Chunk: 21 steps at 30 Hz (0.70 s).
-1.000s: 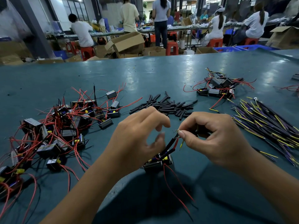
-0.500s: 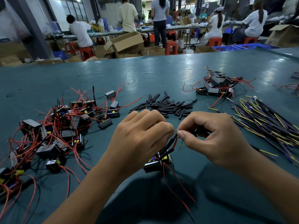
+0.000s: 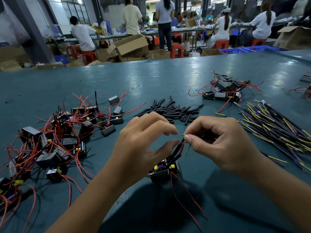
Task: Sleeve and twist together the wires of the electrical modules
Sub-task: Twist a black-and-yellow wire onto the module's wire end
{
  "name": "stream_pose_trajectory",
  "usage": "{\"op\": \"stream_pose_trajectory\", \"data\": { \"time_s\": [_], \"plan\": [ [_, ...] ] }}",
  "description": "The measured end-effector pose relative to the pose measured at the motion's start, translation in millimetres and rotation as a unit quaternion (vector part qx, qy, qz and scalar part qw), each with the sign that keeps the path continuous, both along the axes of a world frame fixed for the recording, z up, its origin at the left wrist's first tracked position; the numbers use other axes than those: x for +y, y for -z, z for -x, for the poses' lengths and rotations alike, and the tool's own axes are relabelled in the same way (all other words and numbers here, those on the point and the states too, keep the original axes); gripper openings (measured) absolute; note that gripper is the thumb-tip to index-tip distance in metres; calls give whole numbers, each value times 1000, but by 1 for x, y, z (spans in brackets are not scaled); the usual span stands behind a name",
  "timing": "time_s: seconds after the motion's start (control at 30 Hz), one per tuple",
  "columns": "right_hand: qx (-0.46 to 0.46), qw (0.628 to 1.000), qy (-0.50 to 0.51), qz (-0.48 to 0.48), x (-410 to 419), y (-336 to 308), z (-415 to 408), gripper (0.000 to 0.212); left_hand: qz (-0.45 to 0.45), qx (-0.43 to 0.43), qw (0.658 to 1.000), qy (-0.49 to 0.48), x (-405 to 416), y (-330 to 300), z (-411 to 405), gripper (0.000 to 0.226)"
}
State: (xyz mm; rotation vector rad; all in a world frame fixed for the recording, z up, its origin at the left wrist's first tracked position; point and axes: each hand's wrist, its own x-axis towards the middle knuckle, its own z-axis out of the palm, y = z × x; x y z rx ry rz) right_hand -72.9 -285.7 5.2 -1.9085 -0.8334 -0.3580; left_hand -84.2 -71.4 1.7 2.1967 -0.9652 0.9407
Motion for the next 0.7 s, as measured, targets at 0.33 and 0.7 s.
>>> {"op": "stream_pose_trajectory", "data": {
  "time_s": [0.33,0.7],
  "plan": [
    [26,1000,-8,-5,-1,2,0,7,48,38,998,31,-1,4,-4,15],
    [44,998,-43,-15,-3,4,-4,7,2,43,998,54,0,9,-8,13]
  ]
}}
